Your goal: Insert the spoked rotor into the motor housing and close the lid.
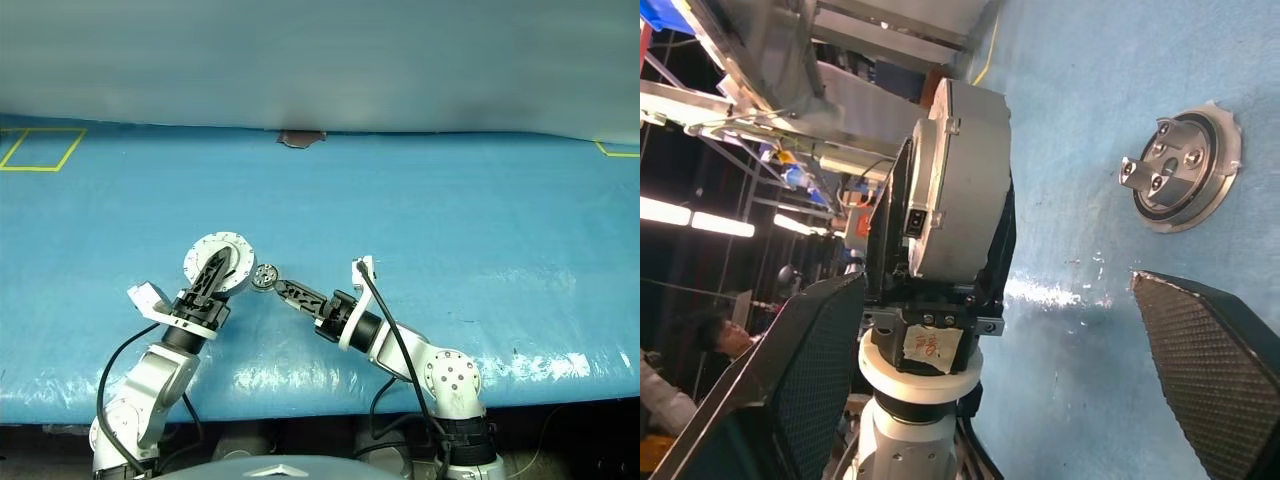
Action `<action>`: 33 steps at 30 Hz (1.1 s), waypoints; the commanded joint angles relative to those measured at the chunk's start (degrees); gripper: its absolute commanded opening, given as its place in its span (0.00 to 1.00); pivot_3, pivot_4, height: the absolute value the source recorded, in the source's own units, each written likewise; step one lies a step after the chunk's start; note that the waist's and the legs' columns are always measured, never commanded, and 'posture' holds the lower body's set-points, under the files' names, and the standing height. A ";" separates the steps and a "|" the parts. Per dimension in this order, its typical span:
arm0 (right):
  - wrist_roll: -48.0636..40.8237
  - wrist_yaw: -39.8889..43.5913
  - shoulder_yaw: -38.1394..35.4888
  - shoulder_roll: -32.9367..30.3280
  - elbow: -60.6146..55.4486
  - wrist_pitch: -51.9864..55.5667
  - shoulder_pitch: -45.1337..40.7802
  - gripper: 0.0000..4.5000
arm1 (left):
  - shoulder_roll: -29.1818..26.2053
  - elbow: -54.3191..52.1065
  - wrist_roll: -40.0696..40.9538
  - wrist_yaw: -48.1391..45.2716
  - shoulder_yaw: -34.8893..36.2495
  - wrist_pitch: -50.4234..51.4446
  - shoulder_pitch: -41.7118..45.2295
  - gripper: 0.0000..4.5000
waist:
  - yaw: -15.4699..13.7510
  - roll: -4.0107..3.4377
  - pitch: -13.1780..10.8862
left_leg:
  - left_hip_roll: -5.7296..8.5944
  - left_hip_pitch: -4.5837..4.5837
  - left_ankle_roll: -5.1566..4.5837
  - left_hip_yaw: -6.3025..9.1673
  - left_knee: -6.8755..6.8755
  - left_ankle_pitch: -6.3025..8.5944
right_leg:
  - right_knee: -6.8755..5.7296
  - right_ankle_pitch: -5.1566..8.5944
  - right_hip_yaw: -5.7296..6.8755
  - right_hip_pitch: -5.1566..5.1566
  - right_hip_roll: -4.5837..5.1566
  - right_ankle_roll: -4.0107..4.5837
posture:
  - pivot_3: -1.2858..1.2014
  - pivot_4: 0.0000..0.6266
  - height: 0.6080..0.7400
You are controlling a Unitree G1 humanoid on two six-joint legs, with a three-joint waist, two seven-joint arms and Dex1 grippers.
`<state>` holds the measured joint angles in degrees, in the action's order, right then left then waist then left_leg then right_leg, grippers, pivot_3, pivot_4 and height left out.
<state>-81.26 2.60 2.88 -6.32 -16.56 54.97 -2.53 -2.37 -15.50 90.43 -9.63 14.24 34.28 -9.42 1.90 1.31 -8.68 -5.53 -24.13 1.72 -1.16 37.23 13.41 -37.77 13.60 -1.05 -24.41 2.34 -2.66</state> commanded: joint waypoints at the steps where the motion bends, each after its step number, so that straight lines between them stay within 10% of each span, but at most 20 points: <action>1: 2.16 1.78 0.43 -0.46 -3.44 -1.23 0.45 1.00 | 0.71 -1.38 -1.20 0.29 1.25 -2.36 2.23 0.46 | 0.01 0.00 0.00 | 0.00 0.00 0.00 0.00 0.00 0.00 | -0.01 0.00 0.00 0.00 0.00 0.00 | 0.52 0.24 1.00; 16: 51.12 13.21 15.07 -8.95 -7.43 -29.00 6.97 1.00 | -7.11 23.84 -17.68 5.09 10.05 -9.98 30.17 0.46 | -1.38 0.14 0.04 | 0.05 0.02 0.09 0.03 0.06 -0.05 | 0.07 -0.20 -0.02 0.11 -0.04 -0.33 | 0.52 0.24 1.00; 33: 62.87 14.13 14.68 -5.52 -5.00 -34.95 9.60 1.00 | -12.23 64.84 -36.49 0.18 14.24 -12.89 55.71 0.46 | -1.17 0.38 -0.10 | 0.06 0.00 0.13 0.03 -0.09 -0.07 | 0.12 -0.27 0.01 0.07 -0.04 -0.45 | 0.52 0.24 1.00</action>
<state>-18.58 16.28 18.10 -12.35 -20.52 21.16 7.08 -13.74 49.37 55.43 -8.66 28.07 21.92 43.82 0.73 1.69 -8.79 -5.47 -24.13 1.85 -1.12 37.13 13.34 -37.65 13.33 -1.04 -24.34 2.30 -3.11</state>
